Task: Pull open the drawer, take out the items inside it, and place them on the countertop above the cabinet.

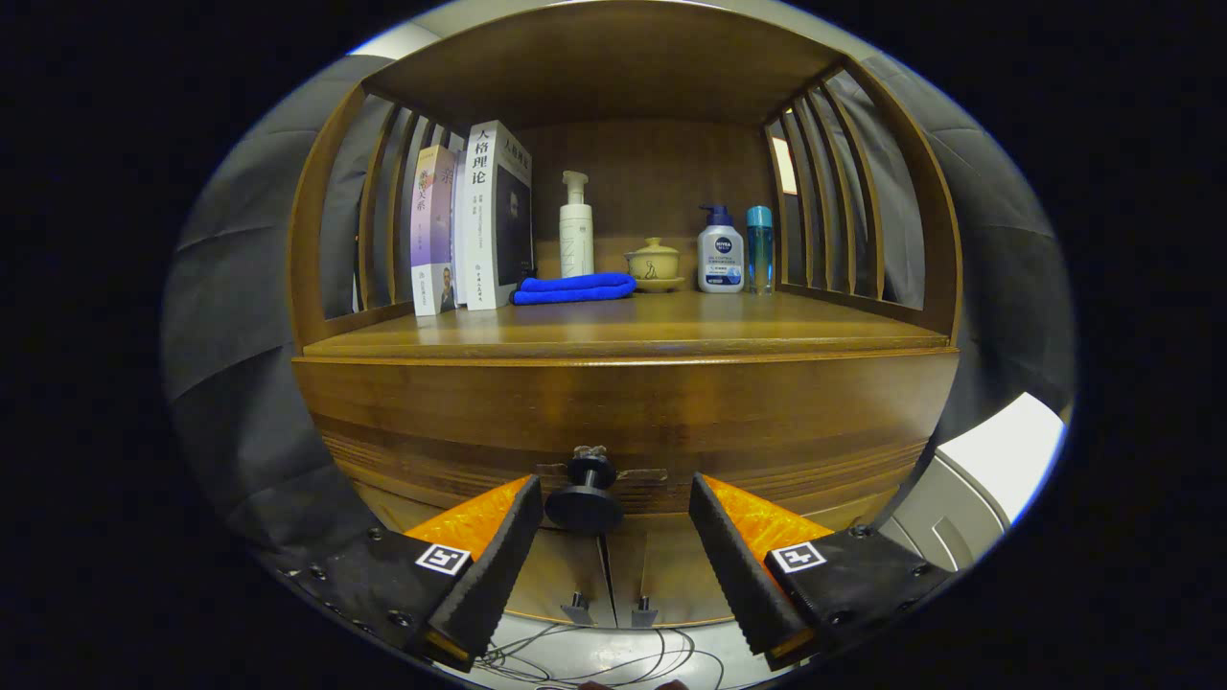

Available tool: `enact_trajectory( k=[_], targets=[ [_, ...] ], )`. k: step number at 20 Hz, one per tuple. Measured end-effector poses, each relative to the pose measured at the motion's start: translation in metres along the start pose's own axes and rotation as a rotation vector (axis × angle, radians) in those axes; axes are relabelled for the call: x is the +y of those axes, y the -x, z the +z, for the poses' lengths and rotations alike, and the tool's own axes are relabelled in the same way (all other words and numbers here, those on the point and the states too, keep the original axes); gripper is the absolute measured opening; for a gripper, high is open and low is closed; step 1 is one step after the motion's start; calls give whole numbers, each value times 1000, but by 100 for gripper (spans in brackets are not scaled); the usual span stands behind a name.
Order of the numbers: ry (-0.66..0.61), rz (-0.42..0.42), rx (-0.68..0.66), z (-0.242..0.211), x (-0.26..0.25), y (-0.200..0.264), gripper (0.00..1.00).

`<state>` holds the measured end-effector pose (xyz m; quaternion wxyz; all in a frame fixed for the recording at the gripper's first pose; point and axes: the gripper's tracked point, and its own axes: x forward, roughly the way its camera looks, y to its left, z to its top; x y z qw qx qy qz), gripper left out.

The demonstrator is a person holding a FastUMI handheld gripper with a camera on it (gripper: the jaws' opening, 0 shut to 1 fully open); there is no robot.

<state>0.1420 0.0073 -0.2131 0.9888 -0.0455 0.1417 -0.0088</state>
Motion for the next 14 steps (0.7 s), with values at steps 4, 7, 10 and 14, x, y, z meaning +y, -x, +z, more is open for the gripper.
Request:
enact_trajectory(
  k=[4, 7, 10, 14],
  targets=[
    [15, 24, 23, -10, 7, -13, 98],
    [25, 15, 19, -12, 10, -17, 75],
    [22, 17, 21, -11, 14, -16, 53],
    [24, 44, 12, -14, 13, -18, 34]
  ],
)
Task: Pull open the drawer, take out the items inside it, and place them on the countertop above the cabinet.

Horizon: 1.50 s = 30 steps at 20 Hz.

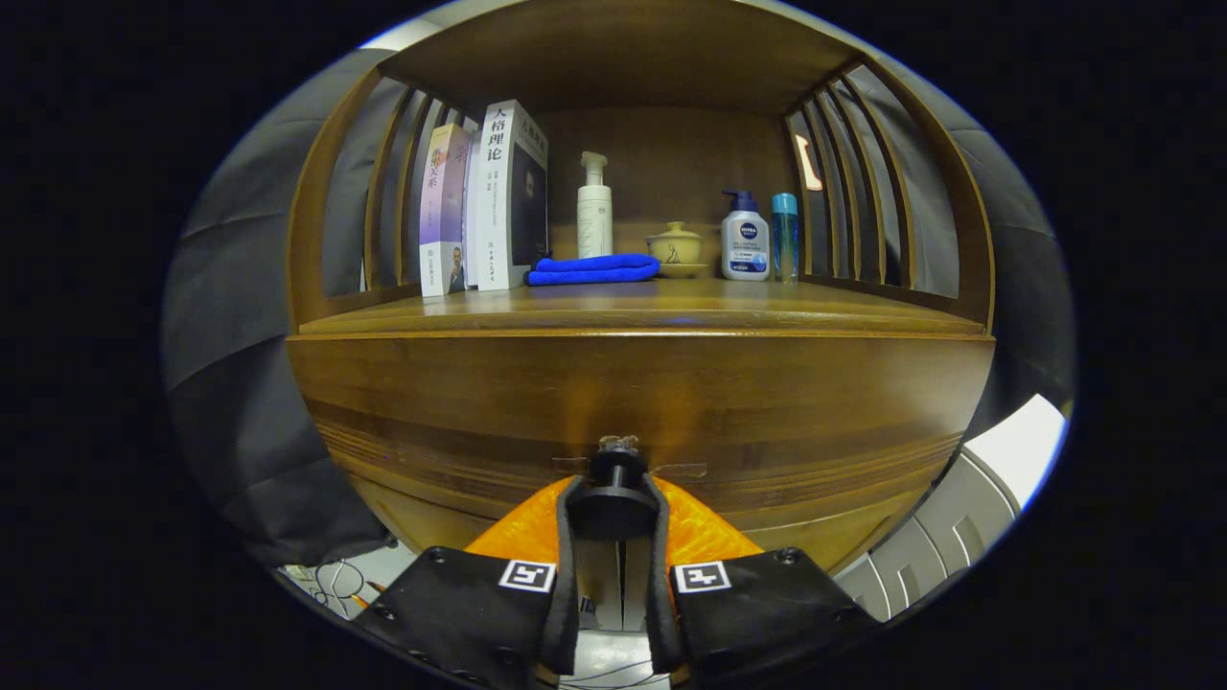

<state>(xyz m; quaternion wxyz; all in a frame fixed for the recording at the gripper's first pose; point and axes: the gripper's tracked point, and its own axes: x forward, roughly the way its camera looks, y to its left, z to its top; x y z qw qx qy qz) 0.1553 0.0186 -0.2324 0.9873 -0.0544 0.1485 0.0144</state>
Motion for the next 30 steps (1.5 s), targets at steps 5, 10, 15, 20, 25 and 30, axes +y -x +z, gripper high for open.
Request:
enact_trajectory(
  k=[5, 10, 15, 20, 25, 30],
  targets=[
    [19, 9, 6, -3, -1, 4, 31],
    [78, -17, 7, -12, -1, 15, 31],
    [-145, 91, 367, -143, 41, 60, 5],
    [90, 1, 28, -69, 23, 60, 7],
    [86, -61, -61, -11, -2, 52, 25],
    [127, -53, -67, -11, 6, 51, 48]
  ],
)
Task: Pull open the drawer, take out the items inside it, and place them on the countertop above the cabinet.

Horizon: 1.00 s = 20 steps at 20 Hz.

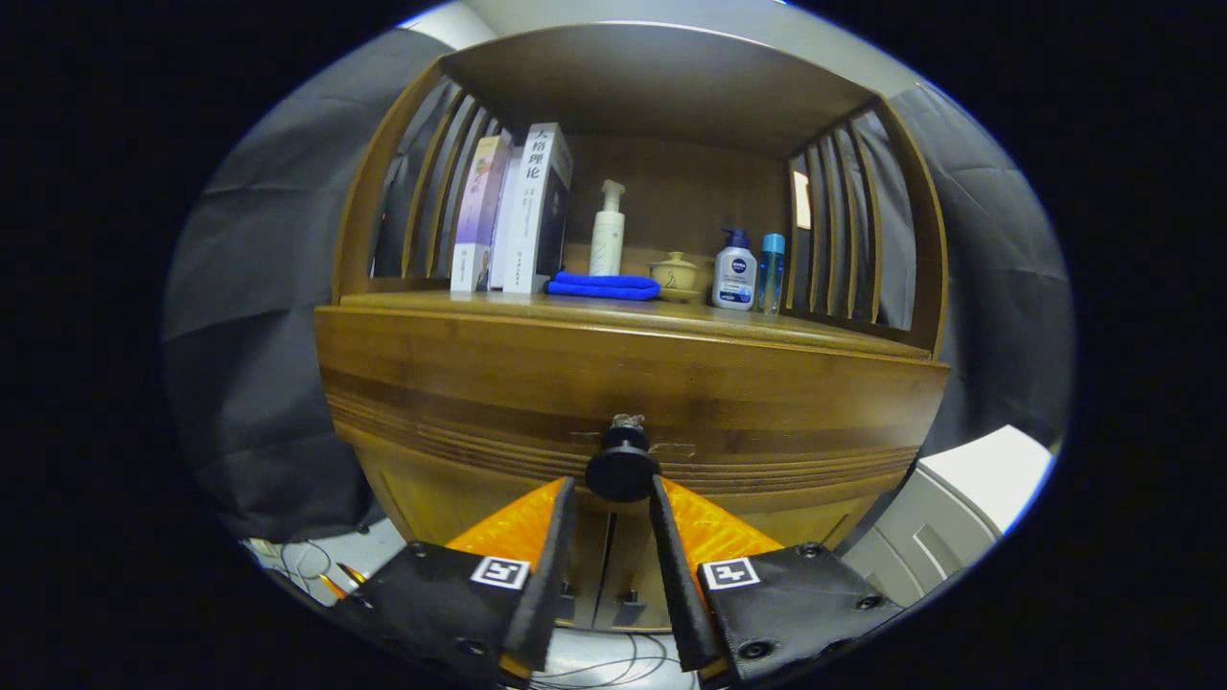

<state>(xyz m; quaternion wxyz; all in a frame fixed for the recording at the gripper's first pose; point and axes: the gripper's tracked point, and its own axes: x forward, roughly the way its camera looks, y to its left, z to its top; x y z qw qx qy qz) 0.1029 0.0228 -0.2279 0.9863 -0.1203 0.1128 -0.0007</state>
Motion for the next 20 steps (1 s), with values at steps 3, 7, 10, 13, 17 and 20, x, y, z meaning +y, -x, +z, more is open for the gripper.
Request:
enact_trajectory(
  k=[3, 7, 10, 13, 17, 20],
  targets=[
    [-18, 13, -5, 2, 7, -1, 57],
    [-20, -75, -66, 16, -12, 0, 68],
    [-13, -74, -15, 11, -13, -22, 76],
    [-53, -37, 74, -4, -6, -41, 79],
    [-113, -29, 73, -3, -7, -46, 71],
    [-106, -24, 78, -4, -7, -44, 65]
  ],
)
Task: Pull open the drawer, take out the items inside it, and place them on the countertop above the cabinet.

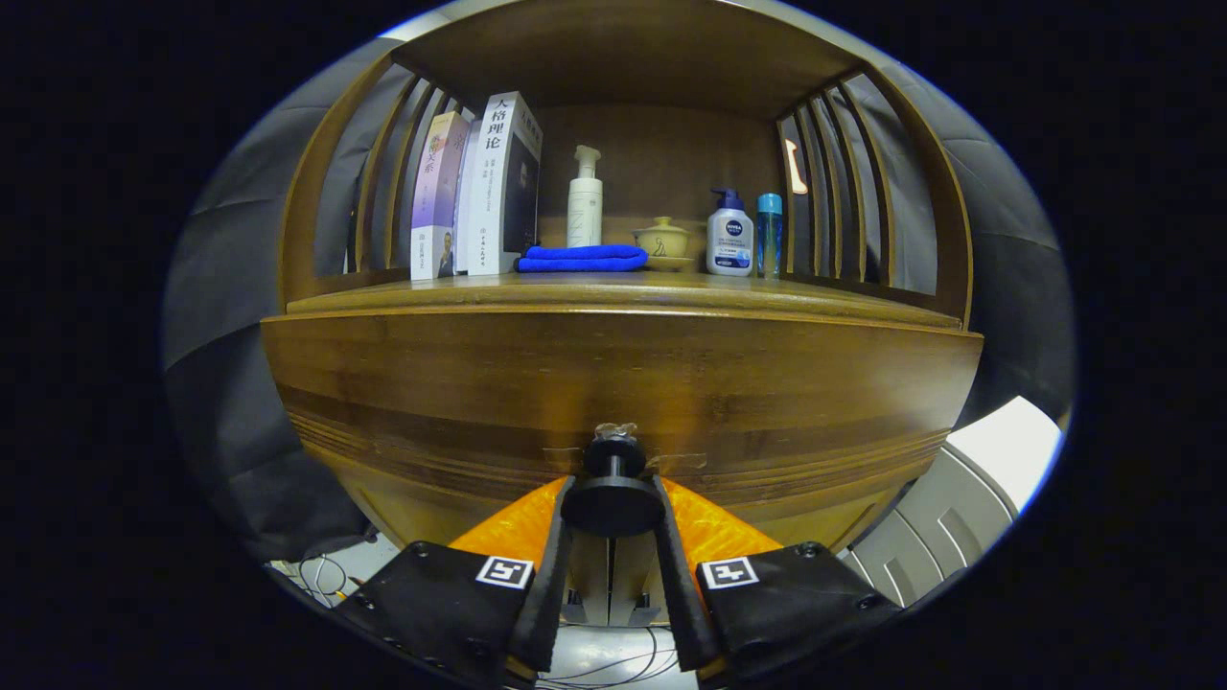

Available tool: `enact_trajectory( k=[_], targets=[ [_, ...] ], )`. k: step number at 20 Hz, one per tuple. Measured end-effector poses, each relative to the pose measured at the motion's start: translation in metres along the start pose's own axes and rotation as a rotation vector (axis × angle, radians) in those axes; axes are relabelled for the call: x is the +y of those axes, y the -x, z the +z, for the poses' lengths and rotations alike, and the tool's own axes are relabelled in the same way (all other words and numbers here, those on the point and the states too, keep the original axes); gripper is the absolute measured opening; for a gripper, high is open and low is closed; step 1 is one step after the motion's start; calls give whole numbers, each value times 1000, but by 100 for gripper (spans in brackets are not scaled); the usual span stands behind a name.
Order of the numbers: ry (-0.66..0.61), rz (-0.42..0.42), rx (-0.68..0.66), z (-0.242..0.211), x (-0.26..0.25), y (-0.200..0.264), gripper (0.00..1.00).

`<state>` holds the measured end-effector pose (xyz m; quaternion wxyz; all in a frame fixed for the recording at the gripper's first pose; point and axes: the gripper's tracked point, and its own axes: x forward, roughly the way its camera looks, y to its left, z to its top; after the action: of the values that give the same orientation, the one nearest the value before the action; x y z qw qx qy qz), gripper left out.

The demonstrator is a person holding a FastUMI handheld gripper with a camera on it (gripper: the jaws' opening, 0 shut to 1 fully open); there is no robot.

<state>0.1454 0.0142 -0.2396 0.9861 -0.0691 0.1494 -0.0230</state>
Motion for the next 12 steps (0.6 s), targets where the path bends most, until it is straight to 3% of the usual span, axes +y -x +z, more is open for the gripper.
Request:
enact_trajectory(
  k=[5, 9, 12],
  targets=[
    [25, -22, -43, 6, -4, 7, 54],
    [39, -13, -51, 13, 0, 5, 55],
    [22, -22, -53, 16, 0, 7, 45]
  ],
)
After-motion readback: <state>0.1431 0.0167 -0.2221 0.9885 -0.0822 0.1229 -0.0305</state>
